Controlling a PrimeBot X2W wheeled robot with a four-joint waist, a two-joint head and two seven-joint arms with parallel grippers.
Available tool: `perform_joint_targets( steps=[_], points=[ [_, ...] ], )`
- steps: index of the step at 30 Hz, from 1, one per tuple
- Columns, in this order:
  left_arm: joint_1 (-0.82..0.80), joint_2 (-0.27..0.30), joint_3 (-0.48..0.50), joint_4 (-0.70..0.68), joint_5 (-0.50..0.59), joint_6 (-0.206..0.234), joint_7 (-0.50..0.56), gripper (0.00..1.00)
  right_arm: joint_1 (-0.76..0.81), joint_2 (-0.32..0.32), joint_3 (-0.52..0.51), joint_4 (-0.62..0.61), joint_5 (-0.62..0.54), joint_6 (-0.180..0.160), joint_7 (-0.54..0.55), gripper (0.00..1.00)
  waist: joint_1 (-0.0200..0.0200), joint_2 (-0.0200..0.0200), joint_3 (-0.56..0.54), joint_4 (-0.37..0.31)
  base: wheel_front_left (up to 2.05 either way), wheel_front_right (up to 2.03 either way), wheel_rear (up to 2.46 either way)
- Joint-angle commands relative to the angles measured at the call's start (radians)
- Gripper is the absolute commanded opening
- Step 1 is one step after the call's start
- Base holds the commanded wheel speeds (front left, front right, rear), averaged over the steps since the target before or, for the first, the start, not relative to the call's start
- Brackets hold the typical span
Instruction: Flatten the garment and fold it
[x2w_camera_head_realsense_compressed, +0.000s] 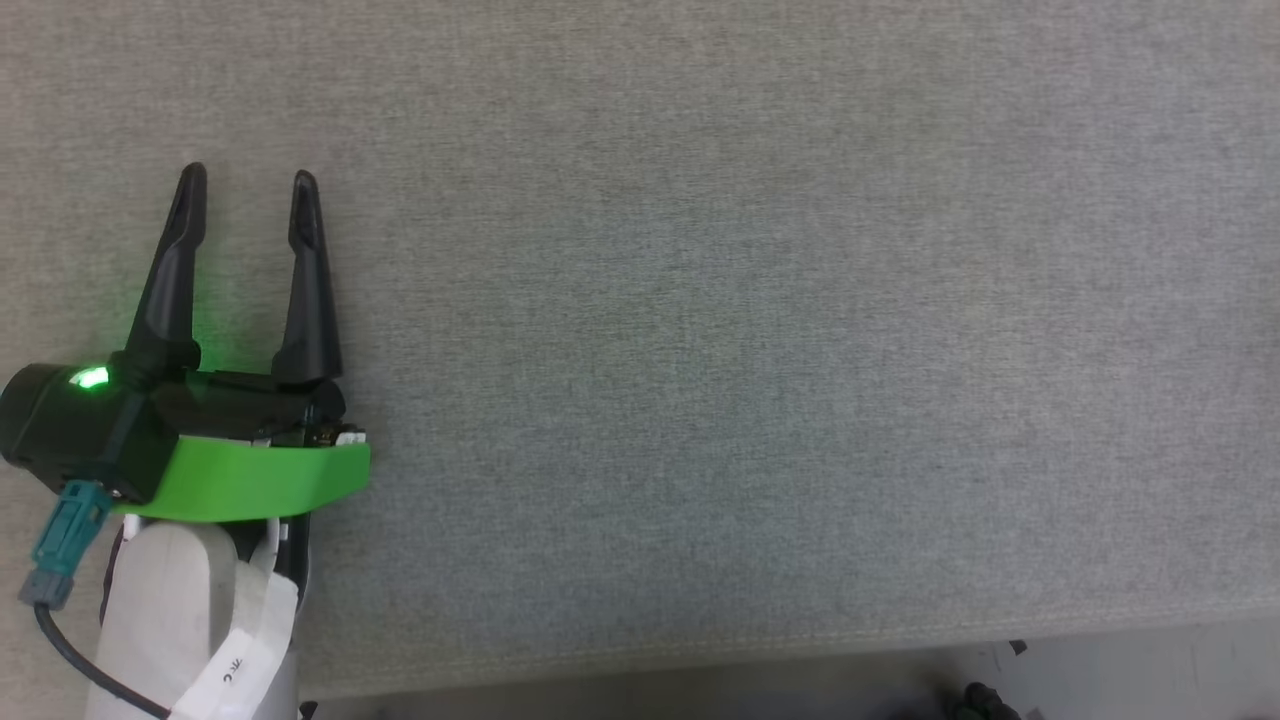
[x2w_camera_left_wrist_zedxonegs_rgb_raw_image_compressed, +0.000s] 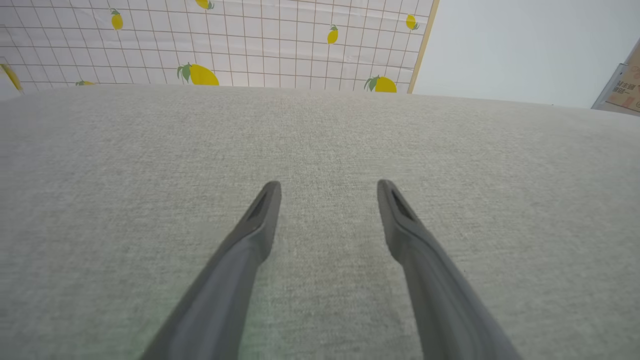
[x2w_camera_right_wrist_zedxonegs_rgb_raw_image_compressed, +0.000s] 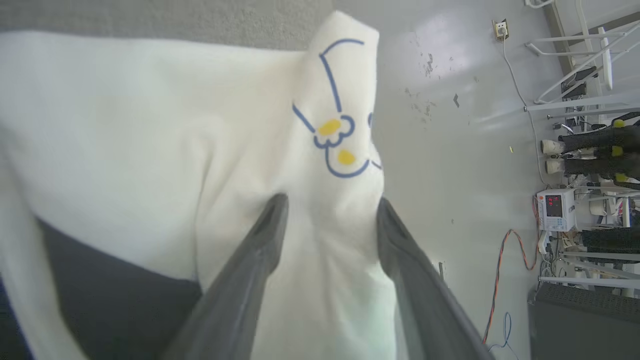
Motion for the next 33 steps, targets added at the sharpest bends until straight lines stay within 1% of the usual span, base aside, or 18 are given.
perform_joint_targets(
  steps=[1, 4, 7, 9, 12, 14, 15, 17, 20, 25, 29, 33],
  points=[
    [-0.007, -0.001, 0.006, 0.006, 0.005, -0.003, -0.004, 1.0, -0.024, 0.002, -0.011, 0.0, -0.012, -0.002, -0.014, 1.0, -0.0002, -0.0001, -0.015, -0.002, 0.0, 0.0, 0.0],
    [-0.003, -0.011, 0.006, 0.016, 0.002, -0.003, -0.004, 1.0, -0.036, 0.003, -0.015, -0.003, -0.019, -0.002, -0.032, 1.0, -0.0002, -0.0001, -0.066, -0.006, 0.0, 0.0, 0.0],
    [0.008, -0.023, 0.01, 0.033, -0.006, -0.003, -0.004, 1.0, -0.051, 0.004, -0.015, -0.022, 0.003, -0.002, -0.057, 1.0, -0.0002, -0.0001, -0.137, -0.007, 0.0, 0.0, 0.0],
    [0.02, -0.032, 0.02, 0.043, -0.012, -0.003, -0.004, 1.0, -0.069, 0.024, -0.005, -0.049, 0.041, -0.002, -0.086, 1.0, -0.0002, -0.0001, -0.19, -0.008, 0.0, 0.0, 0.0],
    [0.042, -0.045, 0.041, 0.051, -0.02, -0.003, -0.004, 1.0, -0.089, 0.066, 0.037, -0.105, 0.101, -0.002, -0.142, 1.0, -0.0002, -0.0001, -0.269, -0.005, 0.0, 0.0, 0.0],
    [0.059, -0.054, 0.059, 0.059, -0.027, -0.003, -0.004, 1.0, -0.092, 0.11, 0.076, -0.144, 0.149, -0.002, -0.186, 1.0, -0.0002, -0.0001, -0.321, -0.002, 0.0, 0.0, 0.0],
    [0.068, -0.059, 0.072, 0.064, -0.033, -0.003, -0.004, 1.0, -0.092, 0.147, 0.092, -0.165, 0.185, -0.002, -0.216, 1.0, -0.0002, -0.0001, -0.351, -0.001, 0.0, 0.0, 0.0],
    [0.083, -0.068, 0.095, 0.07, -0.042, -0.002, -0.004, 1.0, -0.079, 0.195, 0.135, -0.21, 0.226, -0.002, -0.278, 1.0, -0.0002, -0.0001, -0.394, 0.005, 0.0, 0.0, 0.0],
    [0.101, -0.078, 0.123, 0.087, -0.05, 0.005, -0.004, 1.0, -0.041, 0.283, 0.175, -0.257, 0.28, -0.002, -0.37, 1.0, -0.0002, -0.0001, -0.455, 0.015, 0.0, 0.0, 0.0],
    [0.131, -0.092, 0.158, 0.139, -0.059, 0.053, -0.004, 1.0, 0.068, 0.443, 0.234, -0.339, 0.343, -0.002, -0.542, 1.0, -0.0002, -0.0001, -0.535, 0.042, 0.0, 0.0, 0.0],
    [0.137, -0.096, 0.153, 0.187, -0.059, 0.083, -0.004, 1.0, 0.177, 0.546, 0.248, -0.393, 0.354, -0.002, -0.678, 1.0, -0.0002, -0.0001, -0.575, 0.067, 0.0, 0.0, 0.0],
    [0.144, -0.097, 0.133, 0.224, -0.053, 0.09, -0.004, 1.0, 0.302, 0.607, 0.259, -0.43, 0.332, -0.002, -0.811, 1.0, -0.0002, -0.0001, -0.608, 0.092, 0.0, 0.0, 0.0]
  ],
)
